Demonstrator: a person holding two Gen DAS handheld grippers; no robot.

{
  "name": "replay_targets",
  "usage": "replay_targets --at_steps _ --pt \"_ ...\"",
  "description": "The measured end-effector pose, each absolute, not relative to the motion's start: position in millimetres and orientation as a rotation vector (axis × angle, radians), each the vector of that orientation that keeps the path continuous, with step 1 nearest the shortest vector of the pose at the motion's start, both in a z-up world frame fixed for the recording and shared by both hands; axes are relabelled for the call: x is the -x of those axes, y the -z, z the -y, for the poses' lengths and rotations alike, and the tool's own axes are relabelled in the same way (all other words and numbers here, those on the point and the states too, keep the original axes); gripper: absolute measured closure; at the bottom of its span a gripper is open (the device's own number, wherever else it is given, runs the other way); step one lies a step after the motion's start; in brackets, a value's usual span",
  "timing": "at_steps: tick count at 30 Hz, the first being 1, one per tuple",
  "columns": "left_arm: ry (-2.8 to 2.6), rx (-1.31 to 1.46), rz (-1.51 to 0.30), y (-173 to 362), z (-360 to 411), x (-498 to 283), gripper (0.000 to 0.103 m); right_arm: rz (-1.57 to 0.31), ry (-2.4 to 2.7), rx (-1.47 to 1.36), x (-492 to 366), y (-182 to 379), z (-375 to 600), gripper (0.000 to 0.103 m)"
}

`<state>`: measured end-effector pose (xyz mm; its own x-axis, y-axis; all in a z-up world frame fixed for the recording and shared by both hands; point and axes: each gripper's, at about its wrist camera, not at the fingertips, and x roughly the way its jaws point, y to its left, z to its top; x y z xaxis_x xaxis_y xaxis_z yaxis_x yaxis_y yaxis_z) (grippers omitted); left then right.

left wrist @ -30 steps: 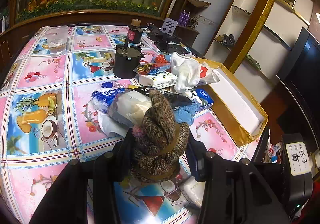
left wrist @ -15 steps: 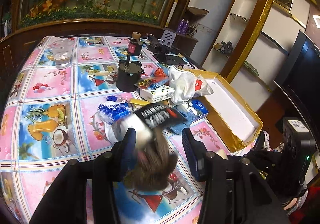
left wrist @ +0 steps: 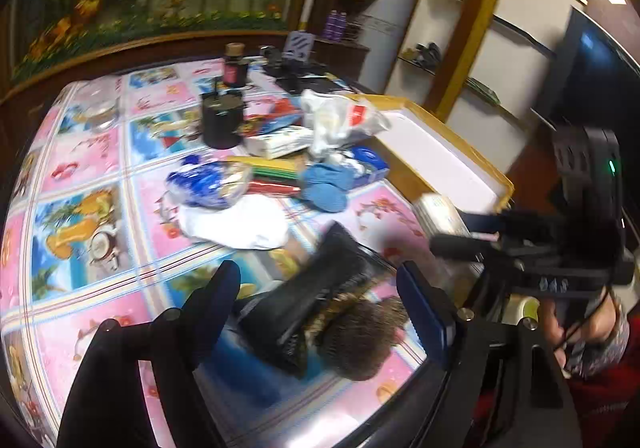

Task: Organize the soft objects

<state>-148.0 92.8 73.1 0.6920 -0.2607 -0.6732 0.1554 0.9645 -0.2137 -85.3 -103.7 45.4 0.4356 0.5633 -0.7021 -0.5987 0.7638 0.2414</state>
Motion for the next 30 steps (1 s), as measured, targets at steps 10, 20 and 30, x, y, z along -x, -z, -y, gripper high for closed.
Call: replay_targets --at_steps 10,20,30 --pt "0.246 0.024 -0.813 -58 -74 151 0.019 -0.852 -0.714 -0.011 78 -47 125 0.047" --pt "0.227 0.103 -0.901 -41 -107 111 0.025 -0.866 -0.726 -0.022 77 -41 126 0.047" --pt "0.232 0.075 -0.988 -15 -84 87 0.059 -0.878 -0.738 -0.014 75 -36 118 0.046"
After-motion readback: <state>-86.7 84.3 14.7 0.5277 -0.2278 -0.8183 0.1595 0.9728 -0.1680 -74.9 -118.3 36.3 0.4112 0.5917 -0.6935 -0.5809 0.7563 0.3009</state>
